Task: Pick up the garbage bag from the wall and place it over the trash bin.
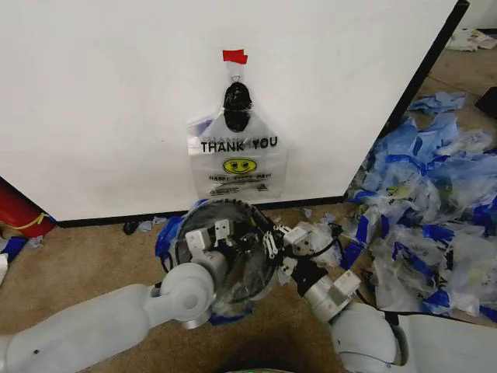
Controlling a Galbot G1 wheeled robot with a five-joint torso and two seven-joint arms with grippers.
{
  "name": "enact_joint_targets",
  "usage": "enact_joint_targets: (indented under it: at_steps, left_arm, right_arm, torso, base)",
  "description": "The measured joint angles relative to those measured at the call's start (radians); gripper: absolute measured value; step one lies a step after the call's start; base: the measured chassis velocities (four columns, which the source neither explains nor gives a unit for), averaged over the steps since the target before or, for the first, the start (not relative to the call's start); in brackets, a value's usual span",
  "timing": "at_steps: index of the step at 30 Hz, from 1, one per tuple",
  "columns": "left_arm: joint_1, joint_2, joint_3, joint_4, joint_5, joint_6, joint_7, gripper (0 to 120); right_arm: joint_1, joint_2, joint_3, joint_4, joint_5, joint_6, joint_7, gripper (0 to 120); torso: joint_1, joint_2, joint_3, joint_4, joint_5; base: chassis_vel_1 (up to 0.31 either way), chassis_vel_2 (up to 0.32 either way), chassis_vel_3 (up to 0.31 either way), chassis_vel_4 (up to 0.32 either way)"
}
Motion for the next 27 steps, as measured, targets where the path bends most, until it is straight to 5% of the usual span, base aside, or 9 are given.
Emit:
enact_joint_targets:
  at_steps: [4, 17, 24, 27]
  left_arm:
    - [0.018, 0.035, -0.030, -0.035, -0.002, 0.001, 0.000, 88]
    - [0.094, 0.160, -0.158, -0.173, 0.006, 0.015, 0.003, 90]
    - [0.174, 0.220, -0.264, -0.238, 0.035, 0.032, 0.008, 88]
    - [0.272, 0.232, -0.387, -0.260, 0.074, 0.040, 0.031, 88]
  right_arm:
    - [-0.039, 0.023, 0.045, -0.016, 0.009, -0.005, 0.009, 0]
    - [-0.186, 0.089, 0.194, -0.049, 0.029, -0.009, 0.013, 0]
    - [-0.234, 0.128, 0.246, -0.047, 0.053, -0.005, 0.019, 0]
    - [-0.255, 0.139, 0.276, -0.048, 0.056, -0.003, 0.018, 0]
  torso:
    - [0.000, 0.000, 0.000, 0.0000, 0.0001]
    - [0.000, 0.000, 0.000, -0.0001, 0.0000]
    - [0.000, 0.000, 0.000, 0.0000, 0.0001]
    - [0.000, 0.000, 0.000, 0.0000, 0.0001]
  base:
    - [0.000, 0.000, 0.000, 0.000]
    - [0.000, 0.000, 0.000, 0.000]
    - [0.000, 0.000, 0.000, 0.000]
    - [0.000, 0.000, 0.000, 0.000]
